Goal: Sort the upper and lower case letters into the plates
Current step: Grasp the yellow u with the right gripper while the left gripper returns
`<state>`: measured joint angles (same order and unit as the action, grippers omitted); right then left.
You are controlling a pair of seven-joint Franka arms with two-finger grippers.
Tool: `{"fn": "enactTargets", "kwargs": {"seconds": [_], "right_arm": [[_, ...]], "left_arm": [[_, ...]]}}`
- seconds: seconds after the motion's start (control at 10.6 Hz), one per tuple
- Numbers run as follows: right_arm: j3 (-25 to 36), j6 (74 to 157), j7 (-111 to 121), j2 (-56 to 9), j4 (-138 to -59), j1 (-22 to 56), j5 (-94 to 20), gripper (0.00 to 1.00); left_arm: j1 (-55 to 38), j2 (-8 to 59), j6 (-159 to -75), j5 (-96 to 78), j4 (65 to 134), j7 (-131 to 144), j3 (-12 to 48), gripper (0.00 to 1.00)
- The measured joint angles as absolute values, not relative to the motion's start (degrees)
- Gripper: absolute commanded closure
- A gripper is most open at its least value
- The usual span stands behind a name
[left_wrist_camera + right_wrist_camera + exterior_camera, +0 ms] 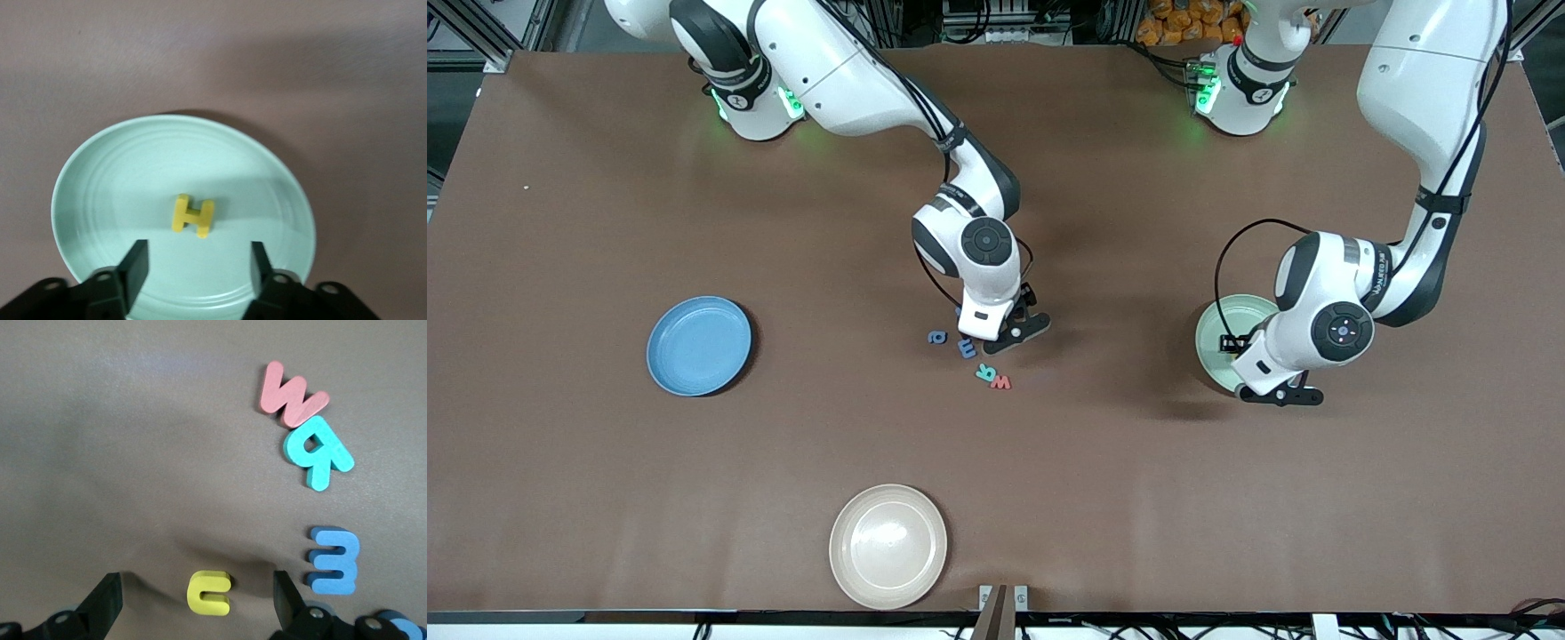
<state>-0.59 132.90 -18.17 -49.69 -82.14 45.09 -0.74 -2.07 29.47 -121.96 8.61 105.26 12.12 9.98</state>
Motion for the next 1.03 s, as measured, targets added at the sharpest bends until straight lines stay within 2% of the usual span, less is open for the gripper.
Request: {"fn": "enactTargets", "kwargs": {"seconds": [0.38,0.47,0.56,0.66,1.03], "right_arm": [[-0.6,131.5,-18.4,-49.7,-82.1,45.2,-0.7,0.0],[-0.6,131.5,-18.4,-49.7,-82.1,45.2,-0.7,0.2],[-0.6,131.5,-18.5,-49.7,-82.1,45.2,-0.7,0.73],[-0.6,131.5,-18.6,-49.7,-82.1,45.2,-0.7,1.0],[-0.2,130.8,-19.6,-49.3,-81.4,45.2,-0.7,1.0]], "left_arm": [[-6.8,28.0,-121.9,8.6,102.5,12.3,10.5,0.0],[-7.5,27.9,-121.9,8.6,102.0,12.3,10.9,0.0],[-7.8,27.6,-121.9,8.6,101.5,12.3,11.7,0.0],[-7.9,27.1,-121.7,8.6,101.2,12.3,12.3,0.0],[-8.1,25.3,-120.7,8.6,101.1,12.4,12.6,0.0]]}}
